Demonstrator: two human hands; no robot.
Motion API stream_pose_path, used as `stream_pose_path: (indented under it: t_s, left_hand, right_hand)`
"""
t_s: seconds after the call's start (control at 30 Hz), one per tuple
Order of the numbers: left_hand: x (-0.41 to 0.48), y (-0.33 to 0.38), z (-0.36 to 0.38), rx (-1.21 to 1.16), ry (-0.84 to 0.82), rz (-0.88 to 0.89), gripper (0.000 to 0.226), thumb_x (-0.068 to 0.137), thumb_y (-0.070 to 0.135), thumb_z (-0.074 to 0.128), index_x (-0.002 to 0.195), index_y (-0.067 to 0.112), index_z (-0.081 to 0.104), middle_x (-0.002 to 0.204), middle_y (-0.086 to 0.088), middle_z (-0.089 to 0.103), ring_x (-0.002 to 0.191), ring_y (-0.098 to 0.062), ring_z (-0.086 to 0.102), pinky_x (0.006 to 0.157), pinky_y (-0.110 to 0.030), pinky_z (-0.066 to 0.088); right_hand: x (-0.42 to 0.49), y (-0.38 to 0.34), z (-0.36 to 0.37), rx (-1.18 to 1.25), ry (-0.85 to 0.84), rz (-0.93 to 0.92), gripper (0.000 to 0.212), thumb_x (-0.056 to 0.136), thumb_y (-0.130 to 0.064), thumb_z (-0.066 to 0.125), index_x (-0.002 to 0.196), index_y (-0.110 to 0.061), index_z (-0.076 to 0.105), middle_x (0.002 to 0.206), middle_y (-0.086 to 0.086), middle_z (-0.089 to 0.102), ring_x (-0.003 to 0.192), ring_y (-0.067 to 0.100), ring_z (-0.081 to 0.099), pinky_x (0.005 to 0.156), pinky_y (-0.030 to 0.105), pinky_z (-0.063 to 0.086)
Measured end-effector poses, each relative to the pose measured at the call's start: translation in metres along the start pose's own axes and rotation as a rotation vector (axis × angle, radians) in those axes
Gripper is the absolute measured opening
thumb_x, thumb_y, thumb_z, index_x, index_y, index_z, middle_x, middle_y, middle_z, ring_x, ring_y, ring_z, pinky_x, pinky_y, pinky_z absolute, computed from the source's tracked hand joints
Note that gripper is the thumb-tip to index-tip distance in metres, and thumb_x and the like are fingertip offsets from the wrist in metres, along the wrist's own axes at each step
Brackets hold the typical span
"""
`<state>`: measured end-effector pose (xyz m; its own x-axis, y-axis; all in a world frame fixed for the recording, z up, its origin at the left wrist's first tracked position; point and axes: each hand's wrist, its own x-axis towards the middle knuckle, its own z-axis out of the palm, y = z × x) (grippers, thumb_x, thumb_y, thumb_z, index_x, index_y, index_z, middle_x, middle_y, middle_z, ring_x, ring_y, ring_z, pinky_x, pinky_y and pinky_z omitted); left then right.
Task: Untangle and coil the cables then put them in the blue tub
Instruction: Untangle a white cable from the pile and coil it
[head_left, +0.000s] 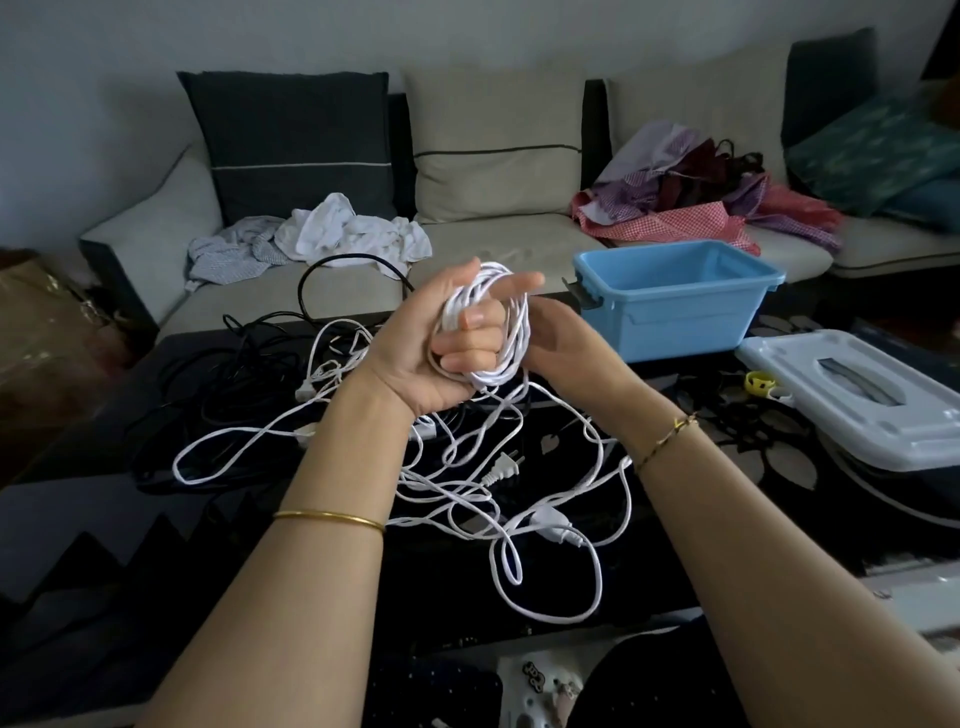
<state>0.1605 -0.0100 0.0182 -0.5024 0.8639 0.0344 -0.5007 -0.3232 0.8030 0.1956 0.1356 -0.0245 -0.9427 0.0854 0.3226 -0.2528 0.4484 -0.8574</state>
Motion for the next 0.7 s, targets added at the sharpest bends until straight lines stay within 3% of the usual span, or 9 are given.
stream_pose_path:
  t_s: [0.07, 0.13, 0.23, 0.33, 0.43, 0.53, 0.6, 0.7]
  left_hand:
    - [-0.001, 0.003, -0.006, -0.157, -0.145, -0.020, 0.045, 0.094, 0.028, 0.039, 0.123, -0.005, 0.047, 0.049, 0.002, 0.049, 0.033, -0.003, 0.024, 0.032, -0.013, 0.026]
    - [-0.001, 0.007, -0.010, -0.269, -0.184, 0.045, 0.044, 0.094, 0.025, 0.041, 0.124, -0.007, 0.043, 0.055, -0.003, 0.057, 0.034, -0.005, 0.033, 0.035, -0.016, 0.032]
    - [-0.001, 0.009, -0.011, -0.240, 0.073, 0.336, 0.038, 0.094, 0.028, 0.041, 0.115, -0.002, 0.049, 0.061, 0.001, 0.063, 0.034, -0.003, 0.041, 0.037, -0.013, 0.035]
    - [0.000, 0.009, -0.012, -0.236, 0.270, 0.522, 0.030, 0.101, 0.032, 0.039, 0.102, 0.006, 0.053, 0.075, -0.001, 0.067, 0.040, -0.005, 0.041, 0.046, -0.017, 0.043]
    - [0.000, 0.011, -0.013, -0.201, 0.406, 0.648, 0.029, 0.102, 0.032, 0.038, 0.104, 0.007, 0.053, 0.080, -0.003, 0.069, 0.042, -0.007, 0.043, 0.068, -0.025, 0.055]
    - [-0.001, 0.013, -0.021, -0.133, 0.547, 0.750, 0.027, 0.103, 0.032, 0.038, 0.098, 0.009, 0.050, 0.078, -0.003, 0.069, 0.042, -0.009, 0.045, 0.087, -0.036, 0.055]
    - [-0.001, 0.011, -0.028, -0.003, 0.702, 0.764, 0.026, 0.103, 0.034, 0.037, 0.096, 0.011, 0.049, 0.076, -0.001, 0.068, 0.045, -0.010, 0.052, 0.078, -0.032, 0.056]
    - [0.001, 0.001, -0.041, 0.469, 0.977, 0.735, 0.017, 0.103, 0.030, 0.039, 0.095, 0.018, 0.047, 0.075, 0.000, 0.066, 0.051, -0.010, 0.055, 0.053, -0.023, 0.048]
  right_hand:
    - [-0.002, 0.001, 0.006, -0.036, 0.029, 0.008, 0.026, 0.086, -0.025, 0.060, 0.096, -0.002, 0.062, 0.091, 0.020, 0.067, 0.081, 0.039, 0.060, 0.081, 0.054, 0.050]
    - [-0.005, 0.002, 0.005, 0.036, 0.075, 0.045, 0.016, 0.094, -0.016, 0.054, 0.084, -0.007, 0.063, 0.069, 0.008, 0.066, 0.065, 0.028, 0.059, 0.067, 0.044, 0.047]
    - [-0.009, -0.002, 0.001, 0.152, 0.045, 0.098, 0.014, 0.095, -0.011, 0.054, 0.093, 0.000, 0.062, 0.057, 0.001, 0.050, 0.046, 0.013, 0.051, 0.063, 0.039, 0.056]
    - [-0.014, -0.010, -0.004, 0.120, -0.164, 0.146, 0.018, 0.093, -0.012, 0.059, 0.102, 0.003, 0.061, 0.060, 0.005, 0.047, 0.041, 0.007, 0.043, 0.059, 0.030, 0.059]
    - [-0.020, -0.015, -0.009, 0.085, -0.381, 0.193, 0.020, 0.091, -0.013, 0.062, 0.101, 0.004, 0.063, 0.064, 0.010, 0.058, 0.046, 0.010, 0.051, 0.063, 0.032, 0.054]
    - [-0.026, -0.022, -0.016, 0.091, -0.582, 0.219, 0.035, 0.090, -0.020, 0.062, 0.107, 0.009, 0.059, 0.066, 0.011, 0.065, 0.050, 0.017, 0.053, 0.061, 0.028, 0.045]
    - [-0.029, -0.028, -0.020, 0.087, -0.663, 0.202, 0.045, 0.085, -0.028, 0.063, 0.108, 0.010, 0.059, 0.066, 0.013, 0.065, 0.051, 0.019, 0.051, 0.057, 0.025, 0.042]
    - [-0.031, -0.037, -0.025, 0.155, -0.673, 0.078, 0.052, 0.077, -0.044, 0.056, 0.096, 0.003, 0.066, 0.057, 0.010, 0.057, 0.049, 0.020, 0.041, 0.055, 0.025, 0.035]
